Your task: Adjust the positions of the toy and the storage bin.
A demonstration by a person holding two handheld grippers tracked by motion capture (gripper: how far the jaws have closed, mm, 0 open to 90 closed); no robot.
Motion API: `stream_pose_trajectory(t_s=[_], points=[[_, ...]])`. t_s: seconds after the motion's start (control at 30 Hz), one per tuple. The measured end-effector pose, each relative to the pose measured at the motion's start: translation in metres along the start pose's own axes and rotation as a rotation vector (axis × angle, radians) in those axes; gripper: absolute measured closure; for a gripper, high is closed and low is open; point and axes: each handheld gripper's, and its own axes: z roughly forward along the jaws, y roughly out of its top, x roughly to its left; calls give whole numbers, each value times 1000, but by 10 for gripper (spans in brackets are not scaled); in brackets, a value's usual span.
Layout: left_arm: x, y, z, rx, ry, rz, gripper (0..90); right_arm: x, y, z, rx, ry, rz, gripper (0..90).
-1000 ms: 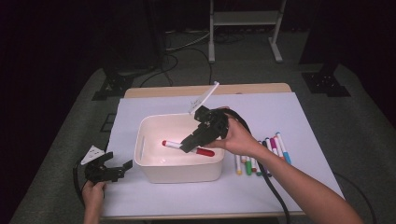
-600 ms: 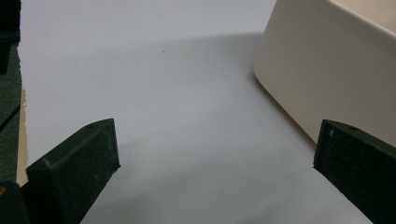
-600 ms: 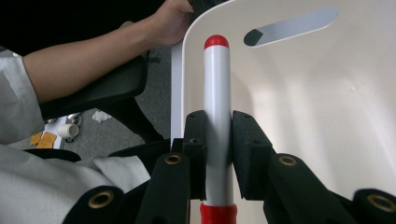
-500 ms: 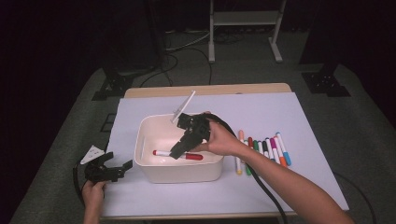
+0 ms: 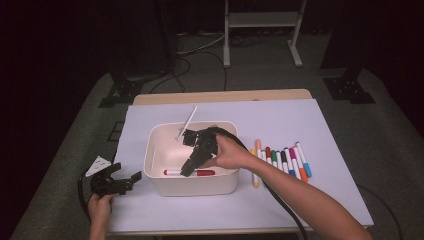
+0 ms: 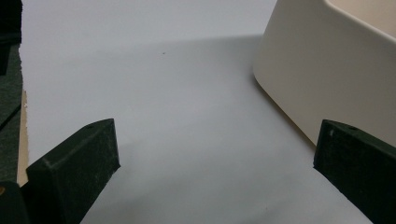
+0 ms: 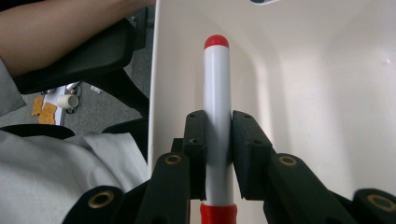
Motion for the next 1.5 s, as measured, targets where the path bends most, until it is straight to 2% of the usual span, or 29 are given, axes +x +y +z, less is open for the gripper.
stream_pose_trajectory(t_s=[0.33,0.4,0.57,0.73,0.77,0.87,0.97,1.0,1.03,1.17,1.37,1.4,1.43,1.47,1.5], points=[[0,0,0,0,-2,-2,0,-3,2,12,45,-13,15,751],[0,0,0,0,-3,0,0,-4,1,13,47,-14,22,716],[0,0,0,0,-2,-1,0,-4,-5,4,11,-24,31,646],[0,0,0,1,0,3,0,0,-11,-4,-12,-52,19,644],[0,0,1,-1,0,0,0,3,-16,-12,-49,-53,22,632],[0,0,0,0,1,1,0,5,-22,-19,-73,-66,20,625],[0,0,0,-2,3,3,0,8,-38,-39,-142,-86,28,616],[0,0,0,-2,3,3,0,8,-38,-39,-142,-86,28,616],[0,0,0,-1,2,3,0,12,-50,-54,-182,-100,40,610],[-1,0,0,2,3,6,0,18,-73,-80,-257,-132,55,609],[-1,0,0,2,9,13,0,20,-120,-117,-336,-204,127,608],[-1,0,0,2,9,13,0,20,-120,-117,-336,-204,127,608],[-1,0,0,2,8,12,0,19,-128,-122,-348,-215,140,608],[-1,0,1,4,9,12,0,16,-145,-130,-370,-238,170,607],[-1,0,1,3,9,13,0,15,-151,-132,-378,-247,179,607]])
